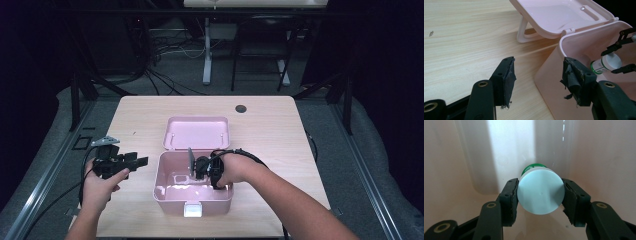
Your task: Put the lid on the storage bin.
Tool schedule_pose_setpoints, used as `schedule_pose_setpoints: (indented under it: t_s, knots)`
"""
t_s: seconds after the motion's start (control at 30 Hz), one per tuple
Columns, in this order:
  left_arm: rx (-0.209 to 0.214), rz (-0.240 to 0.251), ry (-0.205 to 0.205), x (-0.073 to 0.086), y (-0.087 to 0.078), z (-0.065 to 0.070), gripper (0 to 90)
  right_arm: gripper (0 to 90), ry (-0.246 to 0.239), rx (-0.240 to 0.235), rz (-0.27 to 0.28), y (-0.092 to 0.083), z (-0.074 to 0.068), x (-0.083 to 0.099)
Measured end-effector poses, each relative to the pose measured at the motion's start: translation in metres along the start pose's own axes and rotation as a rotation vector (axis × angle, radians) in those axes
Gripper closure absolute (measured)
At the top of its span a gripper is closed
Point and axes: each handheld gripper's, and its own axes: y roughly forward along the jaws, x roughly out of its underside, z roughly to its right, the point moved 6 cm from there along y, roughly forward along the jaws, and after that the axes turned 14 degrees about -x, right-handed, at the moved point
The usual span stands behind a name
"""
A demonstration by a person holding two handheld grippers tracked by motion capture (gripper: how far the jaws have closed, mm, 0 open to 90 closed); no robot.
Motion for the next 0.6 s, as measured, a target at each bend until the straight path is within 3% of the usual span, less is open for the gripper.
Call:
schedule_pose_setpoints:
  t_s: [0.4, 0.6]
  knots:
    - [0.0, 0.002, -0.001, -0.0001, -0.0002, -0.0002, 43.6, 50.1, -0.039, 0.017, -0.037, 0.0055, 0.0, -0.0012]
    - [0.0, 0.003, 0.0, -0.0003, -0.0003, -0.0005, 43.6, 50.0, -0.031, 0.013, -0.039, 0.0083, 0.0012, -0.0016]
